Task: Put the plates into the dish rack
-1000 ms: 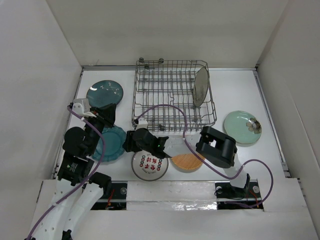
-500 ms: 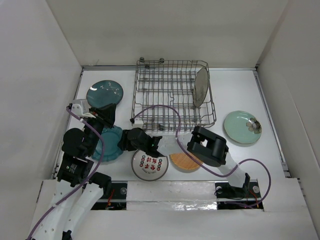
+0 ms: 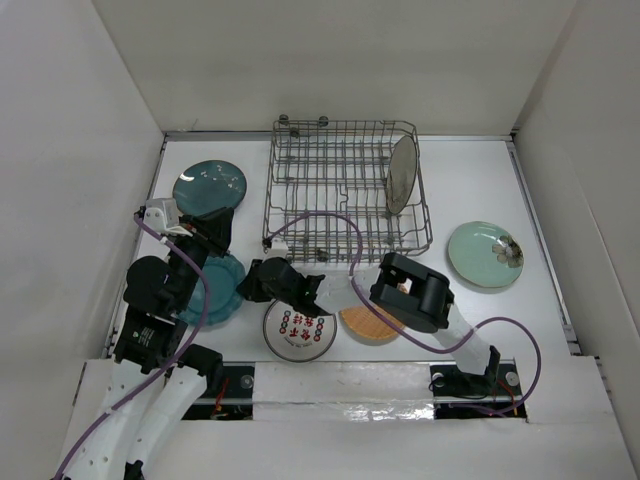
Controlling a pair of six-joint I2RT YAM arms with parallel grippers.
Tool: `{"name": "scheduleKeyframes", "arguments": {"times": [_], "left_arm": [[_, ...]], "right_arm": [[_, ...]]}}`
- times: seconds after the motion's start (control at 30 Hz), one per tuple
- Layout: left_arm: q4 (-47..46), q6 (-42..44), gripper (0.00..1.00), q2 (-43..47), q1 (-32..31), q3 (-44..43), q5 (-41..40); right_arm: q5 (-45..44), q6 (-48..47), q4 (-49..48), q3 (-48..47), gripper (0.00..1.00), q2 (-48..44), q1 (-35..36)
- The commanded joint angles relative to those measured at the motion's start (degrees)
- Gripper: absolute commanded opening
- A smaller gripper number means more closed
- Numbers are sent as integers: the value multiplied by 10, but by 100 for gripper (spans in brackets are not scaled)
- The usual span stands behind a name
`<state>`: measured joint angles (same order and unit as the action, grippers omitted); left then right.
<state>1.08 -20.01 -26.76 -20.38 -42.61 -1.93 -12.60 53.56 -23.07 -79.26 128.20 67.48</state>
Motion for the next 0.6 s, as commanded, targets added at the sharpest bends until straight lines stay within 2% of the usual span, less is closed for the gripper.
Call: {"name": "scheduleKeyframes", "arguments": {"times": [0.0,0.27,0.57], "left_arm": [[-35,-2,11,-1,2,7,7],[-32,2,11,-3,2,6,-4],[-29,4,12,-6,2,6,-20]], "right_arm": [[6,-40,-52,18,0,-50,5],[20,-83,-126,46,0,-134,11],[58,-68,-184,87,0,-190,-12]]}}
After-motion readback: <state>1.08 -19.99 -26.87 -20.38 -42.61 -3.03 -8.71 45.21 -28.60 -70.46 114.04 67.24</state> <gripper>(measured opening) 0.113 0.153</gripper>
